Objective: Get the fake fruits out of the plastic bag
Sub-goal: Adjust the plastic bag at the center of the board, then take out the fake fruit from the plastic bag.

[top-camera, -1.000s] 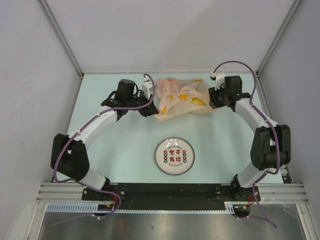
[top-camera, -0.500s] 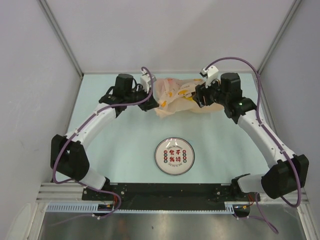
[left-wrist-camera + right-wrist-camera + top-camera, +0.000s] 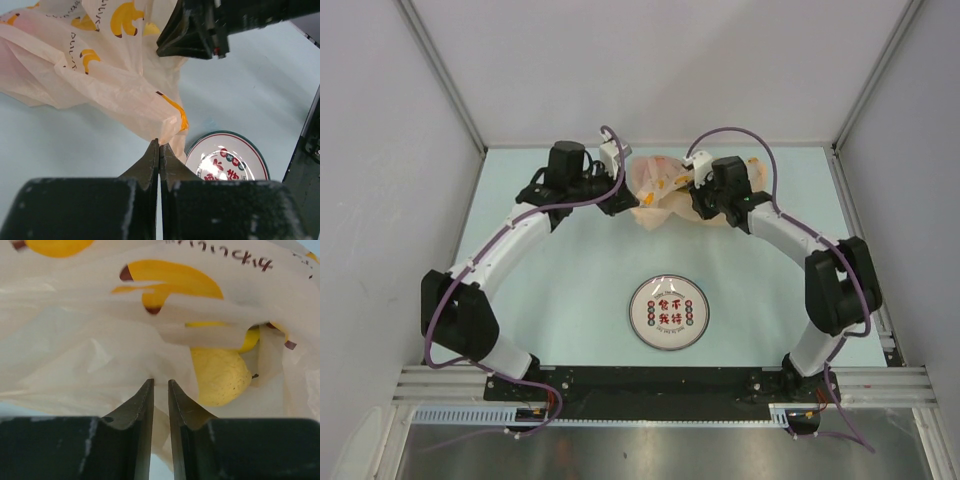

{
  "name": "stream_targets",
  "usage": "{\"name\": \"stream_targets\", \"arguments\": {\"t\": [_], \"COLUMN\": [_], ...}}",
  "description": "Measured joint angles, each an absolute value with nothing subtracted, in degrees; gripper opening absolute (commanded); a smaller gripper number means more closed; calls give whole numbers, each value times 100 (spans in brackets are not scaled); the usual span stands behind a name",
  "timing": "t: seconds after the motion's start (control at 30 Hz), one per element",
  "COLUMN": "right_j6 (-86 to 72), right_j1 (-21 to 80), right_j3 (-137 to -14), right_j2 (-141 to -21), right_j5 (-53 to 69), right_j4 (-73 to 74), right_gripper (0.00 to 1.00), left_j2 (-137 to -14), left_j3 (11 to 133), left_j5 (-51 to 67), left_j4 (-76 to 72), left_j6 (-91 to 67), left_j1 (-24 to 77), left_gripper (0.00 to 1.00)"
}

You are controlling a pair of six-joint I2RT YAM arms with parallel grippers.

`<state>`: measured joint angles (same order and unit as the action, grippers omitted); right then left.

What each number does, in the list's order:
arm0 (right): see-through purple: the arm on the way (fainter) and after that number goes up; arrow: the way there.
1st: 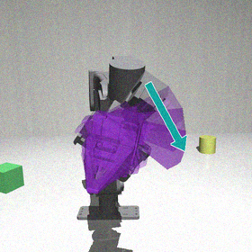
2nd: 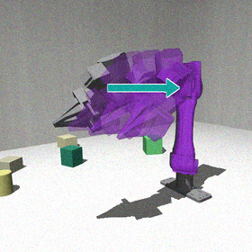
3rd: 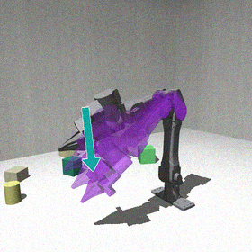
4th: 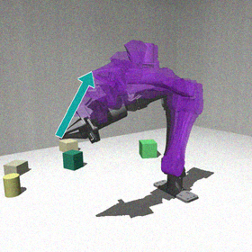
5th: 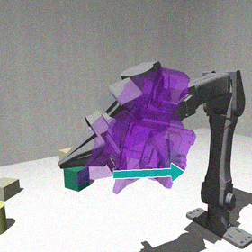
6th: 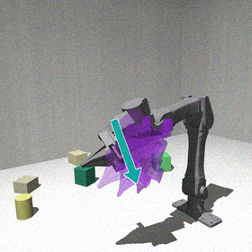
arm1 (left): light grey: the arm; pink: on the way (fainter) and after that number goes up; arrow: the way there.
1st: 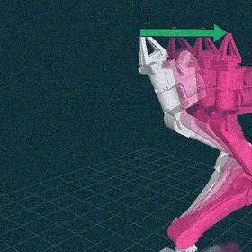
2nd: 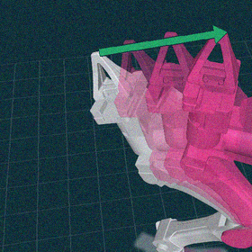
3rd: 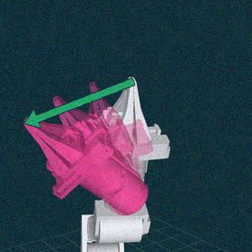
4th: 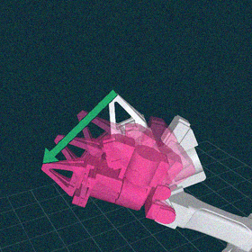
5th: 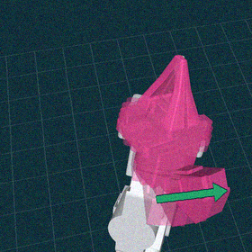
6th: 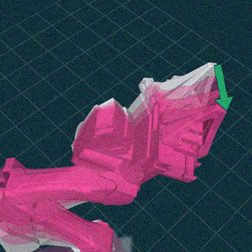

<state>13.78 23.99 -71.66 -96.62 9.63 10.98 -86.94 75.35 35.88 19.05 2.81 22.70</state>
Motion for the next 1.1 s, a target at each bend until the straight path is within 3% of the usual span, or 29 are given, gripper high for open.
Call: {"name": "stream_targets", "arguments": {"t": [0.13,0.23,0.37,0.53,0.63,0.87,1.1], "right_j6": [1588,1660,1638,1634,1533,1278,1870], "right_j1": [2467,2523,2687,2976,2810,2053,2569], "right_j3": [-7181,-7177,-7166,-7120,-7166,-7533,-7581], "right_j2": [-10090,-10191,-10165,-9911,-9723,-9760,-10562], "right_j5": [718,1219,1782,2108,2241,2239,1247], "right_j4": [875,1192,1485,1682,1721,1634,1299], "right_gripper": [24,23,31,33,30,12,7], "left_j2": [-8724,-8805,-8956,-9122,-9240,-9386,-9463], "left_j3": [7649,7728,7859,7990,8040,8055,8289], "left_j5": [3564,3566,3566,3566,3579,3697,3924], "left_j4": [1890,1861,1861,1865,1865,1911,1946], "left_j6": [255,231,187,148,143,56,-21], "left_j1": [2270,2270,2255,2202,2152,2084,2082], "left_gripper": [0,0,0,0,0,0,0]}}
